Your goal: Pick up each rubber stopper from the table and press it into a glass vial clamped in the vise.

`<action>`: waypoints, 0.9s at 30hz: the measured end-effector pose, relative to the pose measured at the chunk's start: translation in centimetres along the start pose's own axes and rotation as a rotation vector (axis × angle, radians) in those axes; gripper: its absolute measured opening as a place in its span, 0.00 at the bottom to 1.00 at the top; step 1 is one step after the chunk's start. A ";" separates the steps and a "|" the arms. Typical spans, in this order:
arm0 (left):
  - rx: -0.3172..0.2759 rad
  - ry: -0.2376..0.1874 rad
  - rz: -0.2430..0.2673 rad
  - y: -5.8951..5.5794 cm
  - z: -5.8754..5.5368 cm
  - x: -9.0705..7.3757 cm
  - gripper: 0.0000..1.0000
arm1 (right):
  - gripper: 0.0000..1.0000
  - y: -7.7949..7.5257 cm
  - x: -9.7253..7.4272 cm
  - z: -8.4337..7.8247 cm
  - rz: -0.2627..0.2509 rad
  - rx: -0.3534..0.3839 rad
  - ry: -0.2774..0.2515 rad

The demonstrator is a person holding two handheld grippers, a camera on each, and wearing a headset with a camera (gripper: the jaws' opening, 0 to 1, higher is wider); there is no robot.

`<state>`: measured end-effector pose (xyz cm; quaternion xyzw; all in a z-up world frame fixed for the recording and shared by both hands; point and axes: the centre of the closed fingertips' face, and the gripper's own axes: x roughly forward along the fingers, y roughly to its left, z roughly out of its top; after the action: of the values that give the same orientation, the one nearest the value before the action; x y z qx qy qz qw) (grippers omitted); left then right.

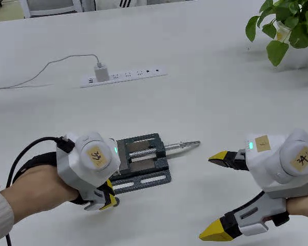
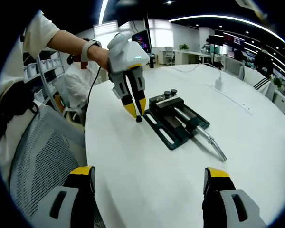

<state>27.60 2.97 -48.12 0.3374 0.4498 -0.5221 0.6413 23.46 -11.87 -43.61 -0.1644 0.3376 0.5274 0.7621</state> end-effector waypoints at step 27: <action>0.000 0.084 -0.008 0.1 -0.2 0.7 0.05 | 0.92 0.6 0.4 0.0 0.021 0.013 -0.005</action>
<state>27.65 2.85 -48.87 0.3575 0.4776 -0.5100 0.6198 23.00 -11.37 -43.83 -0.1548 0.3407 0.5336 0.7584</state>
